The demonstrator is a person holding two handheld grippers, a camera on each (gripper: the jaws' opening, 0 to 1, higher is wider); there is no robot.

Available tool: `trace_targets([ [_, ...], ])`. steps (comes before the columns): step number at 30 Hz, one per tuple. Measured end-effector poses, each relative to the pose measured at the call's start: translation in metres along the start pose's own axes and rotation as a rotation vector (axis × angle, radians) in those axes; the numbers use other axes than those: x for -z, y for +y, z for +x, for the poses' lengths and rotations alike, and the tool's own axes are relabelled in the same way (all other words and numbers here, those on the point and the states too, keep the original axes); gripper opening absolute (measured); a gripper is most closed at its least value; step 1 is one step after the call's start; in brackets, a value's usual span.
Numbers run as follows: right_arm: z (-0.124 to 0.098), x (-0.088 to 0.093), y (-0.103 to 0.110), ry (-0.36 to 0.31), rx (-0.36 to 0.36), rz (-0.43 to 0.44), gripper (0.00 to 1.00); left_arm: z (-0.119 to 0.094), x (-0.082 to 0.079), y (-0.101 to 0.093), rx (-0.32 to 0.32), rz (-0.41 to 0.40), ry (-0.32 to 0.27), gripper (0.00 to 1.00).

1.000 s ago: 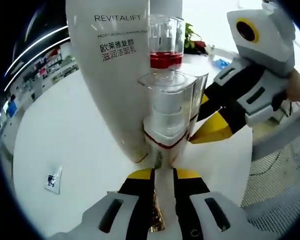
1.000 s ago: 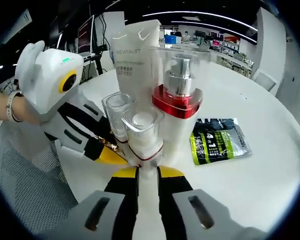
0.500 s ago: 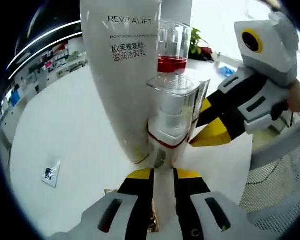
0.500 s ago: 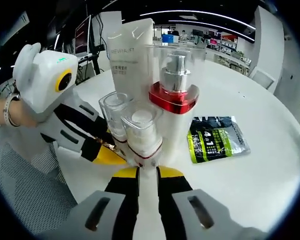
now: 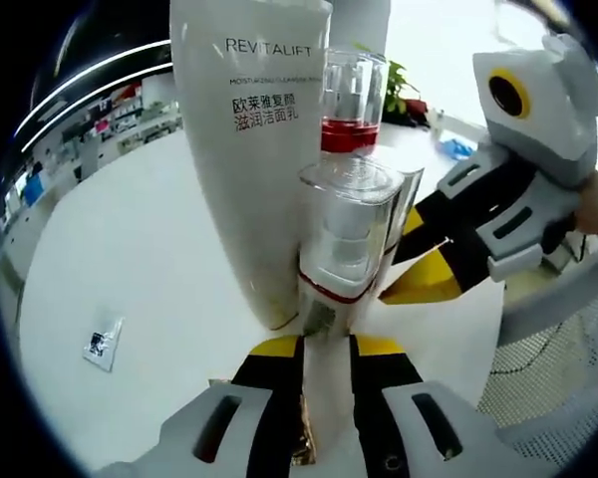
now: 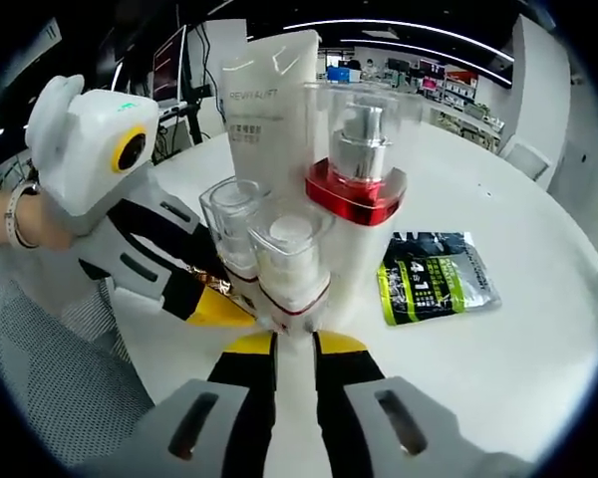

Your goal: Arrange the skincare products in the storage area until every visible bottle or jar stands upright without overlapping.

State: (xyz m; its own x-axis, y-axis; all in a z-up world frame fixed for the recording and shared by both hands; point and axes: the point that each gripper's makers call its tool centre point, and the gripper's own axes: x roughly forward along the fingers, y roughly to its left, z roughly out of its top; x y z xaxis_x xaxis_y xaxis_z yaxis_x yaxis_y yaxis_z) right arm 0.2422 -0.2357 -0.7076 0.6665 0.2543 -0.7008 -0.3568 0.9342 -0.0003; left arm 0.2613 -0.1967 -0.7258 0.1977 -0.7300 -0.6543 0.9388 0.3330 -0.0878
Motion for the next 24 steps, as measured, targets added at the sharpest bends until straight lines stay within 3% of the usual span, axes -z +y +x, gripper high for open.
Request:
trace_targets([
  [15, -0.007, 0.002, 0.003, -0.005, 0.018, 0.008, 0.22, -0.023, -0.005, -0.003, 0.028, 0.018, -0.029, 0.17],
  [20, -0.011, 0.005, 0.004, 0.000, 0.020, 0.018, 0.25, -0.034, 0.001, -0.005, 0.067, 0.047, -0.006, 0.24],
  [24, -0.016, 0.002, 0.005, -0.011, 0.027, 0.033, 0.30, -0.046, 0.001, 0.003, 0.050, 0.050, -0.025, 0.24],
])
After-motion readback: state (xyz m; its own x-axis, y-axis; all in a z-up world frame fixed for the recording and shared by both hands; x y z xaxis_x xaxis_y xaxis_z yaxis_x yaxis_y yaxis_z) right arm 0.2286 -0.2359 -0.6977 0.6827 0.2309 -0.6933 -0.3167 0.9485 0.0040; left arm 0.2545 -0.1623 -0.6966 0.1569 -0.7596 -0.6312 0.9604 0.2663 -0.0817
